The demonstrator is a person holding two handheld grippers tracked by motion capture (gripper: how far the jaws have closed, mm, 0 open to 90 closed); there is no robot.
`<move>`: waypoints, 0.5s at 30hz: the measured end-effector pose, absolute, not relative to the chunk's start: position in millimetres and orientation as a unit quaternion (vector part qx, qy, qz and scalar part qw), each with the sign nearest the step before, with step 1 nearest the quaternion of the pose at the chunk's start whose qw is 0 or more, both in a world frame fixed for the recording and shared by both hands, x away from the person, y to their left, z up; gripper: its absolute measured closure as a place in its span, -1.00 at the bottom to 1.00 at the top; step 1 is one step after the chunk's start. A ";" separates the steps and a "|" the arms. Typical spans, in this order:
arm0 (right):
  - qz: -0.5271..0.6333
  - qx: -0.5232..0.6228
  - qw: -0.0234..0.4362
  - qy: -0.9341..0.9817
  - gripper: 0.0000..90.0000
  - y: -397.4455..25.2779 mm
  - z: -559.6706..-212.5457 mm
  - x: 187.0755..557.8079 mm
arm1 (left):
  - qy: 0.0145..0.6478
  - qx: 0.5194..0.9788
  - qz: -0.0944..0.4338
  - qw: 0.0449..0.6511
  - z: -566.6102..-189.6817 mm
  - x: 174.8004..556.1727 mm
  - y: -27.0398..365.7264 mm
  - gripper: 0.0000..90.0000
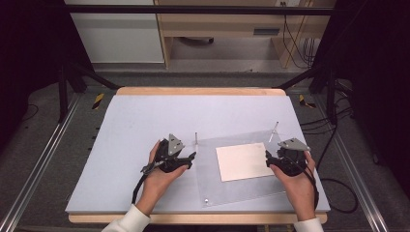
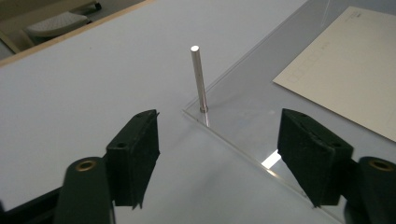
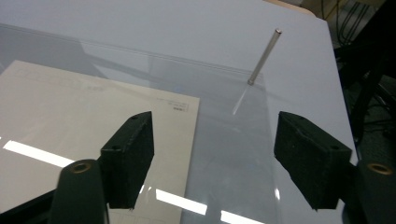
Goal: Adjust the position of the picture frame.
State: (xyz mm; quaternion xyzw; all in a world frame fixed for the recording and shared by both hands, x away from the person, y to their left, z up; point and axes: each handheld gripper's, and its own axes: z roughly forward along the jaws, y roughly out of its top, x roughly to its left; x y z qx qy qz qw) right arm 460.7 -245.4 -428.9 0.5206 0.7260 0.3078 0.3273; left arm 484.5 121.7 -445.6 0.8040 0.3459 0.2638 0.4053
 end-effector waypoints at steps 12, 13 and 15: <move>0.315 0.495 0.297 0.753 0.07 -248.5 -414.5 501.2 | 0.356 0.803 0.262 0.399 -442.0 504.5 110.3 -0.41; 0.310 0.500 0.298 0.752 0.12 -253.1 -416.7 510.3 | 0.362 0.798 0.269 0.400 -442.6 508.6 109.6 -0.41; 0.304 0.507 0.298 0.749 0.15 -258.5 -419.7 517.9 | 0.371 0.793 0.266 0.403 -443.4 512.2 110.5 -0.42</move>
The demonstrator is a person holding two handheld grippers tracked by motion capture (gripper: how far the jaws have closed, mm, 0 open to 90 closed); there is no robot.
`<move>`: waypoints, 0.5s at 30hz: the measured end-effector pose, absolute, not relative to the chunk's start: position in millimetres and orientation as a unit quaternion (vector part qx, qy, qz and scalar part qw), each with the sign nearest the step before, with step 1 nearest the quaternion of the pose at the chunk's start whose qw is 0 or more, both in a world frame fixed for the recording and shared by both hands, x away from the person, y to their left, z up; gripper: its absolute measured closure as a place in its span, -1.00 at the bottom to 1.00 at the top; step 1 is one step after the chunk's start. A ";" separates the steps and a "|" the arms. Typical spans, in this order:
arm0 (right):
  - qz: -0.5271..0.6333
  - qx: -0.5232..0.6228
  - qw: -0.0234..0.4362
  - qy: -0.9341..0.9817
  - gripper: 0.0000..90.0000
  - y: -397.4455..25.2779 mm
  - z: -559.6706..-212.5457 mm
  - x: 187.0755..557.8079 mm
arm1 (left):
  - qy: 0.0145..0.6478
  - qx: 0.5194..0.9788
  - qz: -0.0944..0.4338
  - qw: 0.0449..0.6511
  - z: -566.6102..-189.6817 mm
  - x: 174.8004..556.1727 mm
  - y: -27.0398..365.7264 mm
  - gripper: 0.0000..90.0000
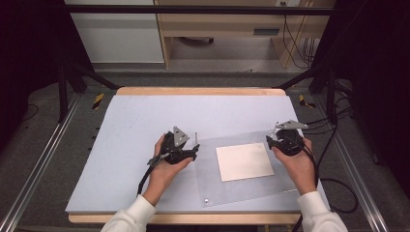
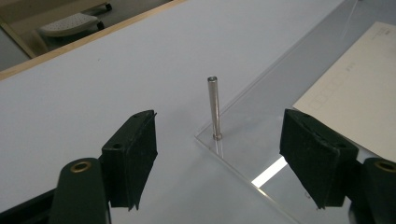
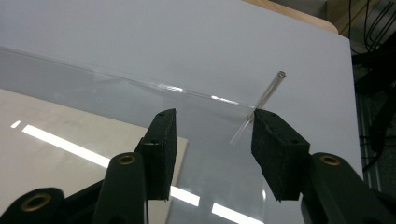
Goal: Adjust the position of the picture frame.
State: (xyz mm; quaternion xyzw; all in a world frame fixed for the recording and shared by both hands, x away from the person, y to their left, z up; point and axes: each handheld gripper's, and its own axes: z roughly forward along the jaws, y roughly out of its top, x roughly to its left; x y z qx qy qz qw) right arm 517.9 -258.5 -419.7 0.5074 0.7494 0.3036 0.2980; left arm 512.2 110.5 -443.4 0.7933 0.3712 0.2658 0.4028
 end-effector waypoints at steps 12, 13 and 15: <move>0.296 0.522 0.295 0.744 0.30 -274.6 -430.1 537.3 | 0.384 0.787 0.262 0.405 -451.3 521.6 107.4 -0.40; 0.290 0.523 0.301 0.742 0.27 -277.4 -434.5 544.1 | 0.382 0.787 0.263 0.408 -452.7 523.3 104.5 -0.37; 0.292 0.527 0.301 0.739 0.26 -281.5 -438.5 551.2 | 0.382 0.787 0.265 0.406 -455.1 526.7 100.7 -0.34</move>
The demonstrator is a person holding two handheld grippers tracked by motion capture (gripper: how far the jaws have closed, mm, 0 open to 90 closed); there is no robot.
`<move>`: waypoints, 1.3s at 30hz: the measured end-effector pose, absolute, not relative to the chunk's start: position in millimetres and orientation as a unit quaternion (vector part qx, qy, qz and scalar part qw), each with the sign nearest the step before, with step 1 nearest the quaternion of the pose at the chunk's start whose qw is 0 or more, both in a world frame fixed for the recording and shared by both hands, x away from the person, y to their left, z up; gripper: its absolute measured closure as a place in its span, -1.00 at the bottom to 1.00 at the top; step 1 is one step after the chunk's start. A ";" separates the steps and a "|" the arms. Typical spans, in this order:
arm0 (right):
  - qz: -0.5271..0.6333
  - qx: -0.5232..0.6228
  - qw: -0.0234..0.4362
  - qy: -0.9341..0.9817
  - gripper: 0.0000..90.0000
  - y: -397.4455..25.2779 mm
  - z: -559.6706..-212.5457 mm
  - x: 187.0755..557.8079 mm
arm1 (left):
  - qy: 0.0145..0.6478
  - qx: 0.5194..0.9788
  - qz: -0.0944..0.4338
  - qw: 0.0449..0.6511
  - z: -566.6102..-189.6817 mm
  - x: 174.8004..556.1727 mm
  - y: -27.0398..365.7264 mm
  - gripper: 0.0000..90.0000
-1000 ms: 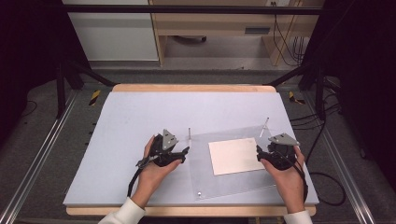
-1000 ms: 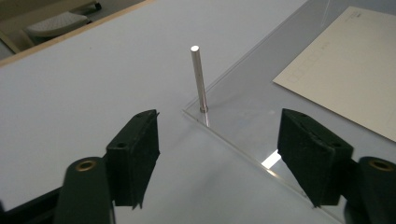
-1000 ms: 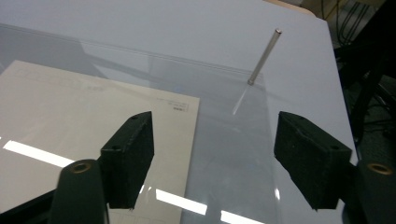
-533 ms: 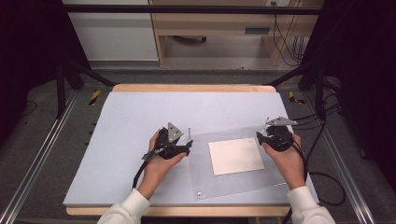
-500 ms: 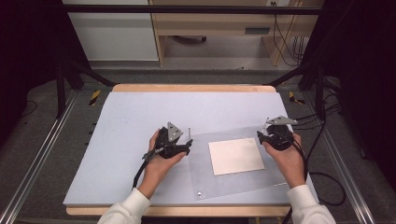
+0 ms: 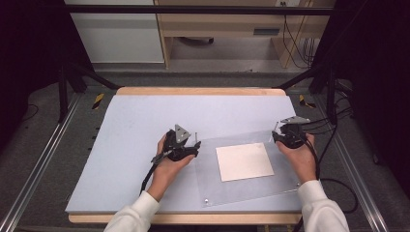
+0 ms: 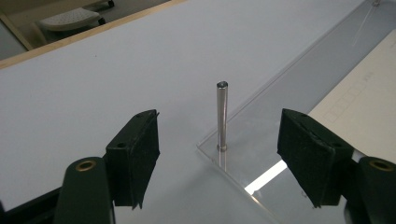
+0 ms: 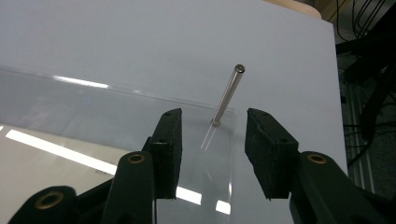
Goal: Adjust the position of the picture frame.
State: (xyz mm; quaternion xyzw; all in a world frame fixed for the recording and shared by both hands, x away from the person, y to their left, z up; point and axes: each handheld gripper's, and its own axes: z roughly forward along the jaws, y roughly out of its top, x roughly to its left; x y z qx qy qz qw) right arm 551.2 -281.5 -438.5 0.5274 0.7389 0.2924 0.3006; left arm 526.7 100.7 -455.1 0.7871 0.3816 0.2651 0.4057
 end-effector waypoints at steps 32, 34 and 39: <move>0.308 0.551 0.255 0.732 0.87 -289.0 -468.9 597.0 | 0.389 0.791 0.249 0.402 -468.7 539.8 95.5 0.23; 0.308 0.553 0.252 0.732 0.89 -289.5 -469.3 597.4 | 0.388 0.791 0.247 0.403 -469.8 540.6 94.5 0.28; 0.308 0.553 0.249 0.733 0.89 -289.9 -469.1 597.4 | 0.391 0.796 0.240 0.396 -474.4 545.6 92.8 0.46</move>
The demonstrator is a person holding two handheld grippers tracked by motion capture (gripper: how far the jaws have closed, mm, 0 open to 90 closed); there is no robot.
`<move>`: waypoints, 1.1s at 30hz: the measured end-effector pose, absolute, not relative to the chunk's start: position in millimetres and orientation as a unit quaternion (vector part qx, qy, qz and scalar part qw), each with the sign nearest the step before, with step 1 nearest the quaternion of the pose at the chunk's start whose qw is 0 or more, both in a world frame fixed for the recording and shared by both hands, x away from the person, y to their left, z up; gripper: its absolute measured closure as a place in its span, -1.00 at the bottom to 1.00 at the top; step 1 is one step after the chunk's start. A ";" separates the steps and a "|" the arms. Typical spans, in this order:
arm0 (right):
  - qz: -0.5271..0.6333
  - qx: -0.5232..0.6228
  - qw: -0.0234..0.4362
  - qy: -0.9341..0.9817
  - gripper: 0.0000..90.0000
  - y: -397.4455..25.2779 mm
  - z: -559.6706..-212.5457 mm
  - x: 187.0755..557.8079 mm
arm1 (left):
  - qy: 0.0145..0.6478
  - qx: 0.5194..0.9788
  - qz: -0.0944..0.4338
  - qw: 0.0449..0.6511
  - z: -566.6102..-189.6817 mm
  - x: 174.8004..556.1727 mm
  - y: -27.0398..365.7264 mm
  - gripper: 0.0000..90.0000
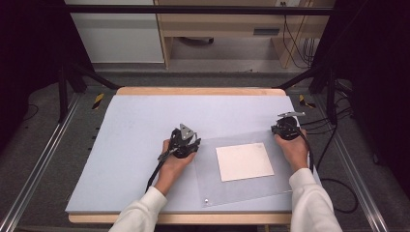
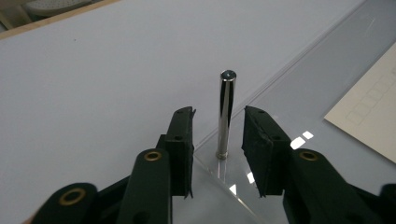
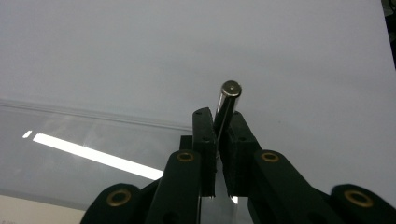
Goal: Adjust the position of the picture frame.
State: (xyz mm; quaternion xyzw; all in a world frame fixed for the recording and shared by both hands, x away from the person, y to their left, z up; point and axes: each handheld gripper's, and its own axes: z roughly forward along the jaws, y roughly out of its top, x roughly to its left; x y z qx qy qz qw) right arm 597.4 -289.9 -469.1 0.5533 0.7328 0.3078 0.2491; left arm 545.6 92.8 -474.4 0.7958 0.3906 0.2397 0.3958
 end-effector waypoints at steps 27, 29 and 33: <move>0.308 0.558 0.248 0.730 0.90 -289.2 -468.5 597.9 | 0.392 0.808 0.211 0.387 -480.1 555.0 90.7 0.88; 0.309 0.557 0.248 0.730 0.90 -289.4 -468.6 597.9 | 0.392 0.807 0.209 0.389 -480.1 555.3 90.9 0.88; 0.306 0.556 0.249 0.731 0.90 -289.2 -468.6 597.6 | 0.392 0.808 0.207 0.388 -479.7 555.7 91.2 0.88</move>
